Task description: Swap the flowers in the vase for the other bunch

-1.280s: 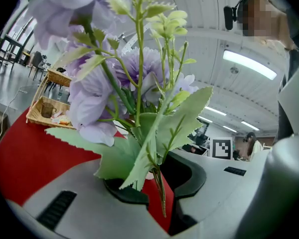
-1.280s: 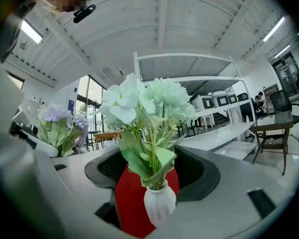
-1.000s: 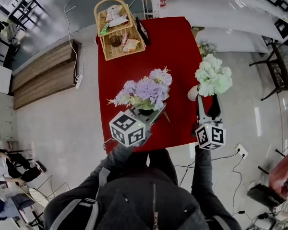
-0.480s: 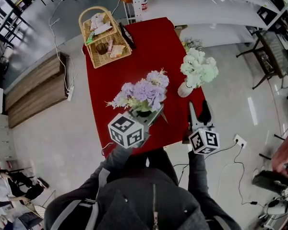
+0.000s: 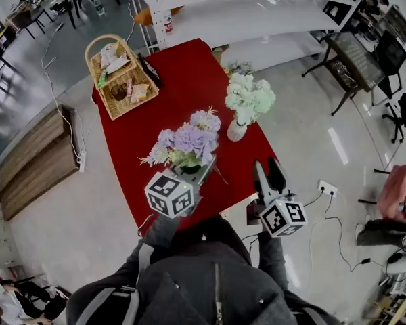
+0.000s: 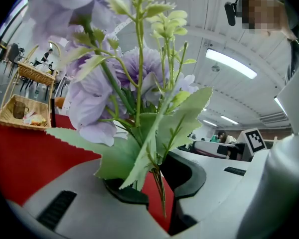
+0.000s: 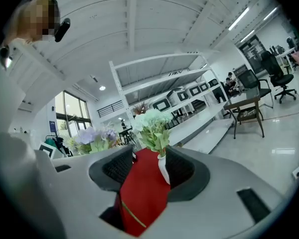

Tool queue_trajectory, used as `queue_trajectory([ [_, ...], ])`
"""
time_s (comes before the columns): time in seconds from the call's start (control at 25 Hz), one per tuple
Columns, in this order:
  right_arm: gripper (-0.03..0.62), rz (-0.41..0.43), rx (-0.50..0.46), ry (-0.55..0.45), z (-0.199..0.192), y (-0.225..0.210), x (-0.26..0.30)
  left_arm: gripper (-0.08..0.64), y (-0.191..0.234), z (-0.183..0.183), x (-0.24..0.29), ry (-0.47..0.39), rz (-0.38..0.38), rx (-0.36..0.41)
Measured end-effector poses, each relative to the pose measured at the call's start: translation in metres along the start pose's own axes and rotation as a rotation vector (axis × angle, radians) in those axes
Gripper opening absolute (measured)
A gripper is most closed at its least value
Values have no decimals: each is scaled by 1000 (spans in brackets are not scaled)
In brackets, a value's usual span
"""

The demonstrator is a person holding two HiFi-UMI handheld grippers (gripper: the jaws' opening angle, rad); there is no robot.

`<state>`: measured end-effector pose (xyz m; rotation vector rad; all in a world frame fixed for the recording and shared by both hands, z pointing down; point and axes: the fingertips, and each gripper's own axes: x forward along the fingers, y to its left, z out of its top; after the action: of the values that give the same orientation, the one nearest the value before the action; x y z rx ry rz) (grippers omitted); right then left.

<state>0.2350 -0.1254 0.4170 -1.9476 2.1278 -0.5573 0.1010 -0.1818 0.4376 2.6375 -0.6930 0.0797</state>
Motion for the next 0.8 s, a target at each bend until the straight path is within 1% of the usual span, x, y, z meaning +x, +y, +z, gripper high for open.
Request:
queue_trajectory([
  [0.04,170,-11,7,-19,6,2,-6,81,-3,1,1,-2,-9,2],
  [0.08,94,-18,14,-38,11,4,-10,81,-6,1,2,-4,-19,5],
  [0.12,56,-19,21,-54,17,8,-14,81,-9,2,3,-5,-28,7],
  [0.16,42,-12,28,-69,22,11,-17,81,-12,2,3,-7,-37,10],
  [0.24,31,7,35,-99,32,19,-22,81,-19,3,4,-9,-54,17],
  [0.36,26,29,20,-138,46,33,-29,81,-25,2,3,-9,-71,27],
  [0.48,23,35,9,-159,46,43,-38,81,-28,-3,-4,-8,-84,41],
  [0.68,21,10,7,-157,43,46,-45,81,-34,-2,-7,-1,-106,49],
  [0.8,18,-21,-5,-142,35,46,-49,80,-36,-3,-11,4,-121,49],
])
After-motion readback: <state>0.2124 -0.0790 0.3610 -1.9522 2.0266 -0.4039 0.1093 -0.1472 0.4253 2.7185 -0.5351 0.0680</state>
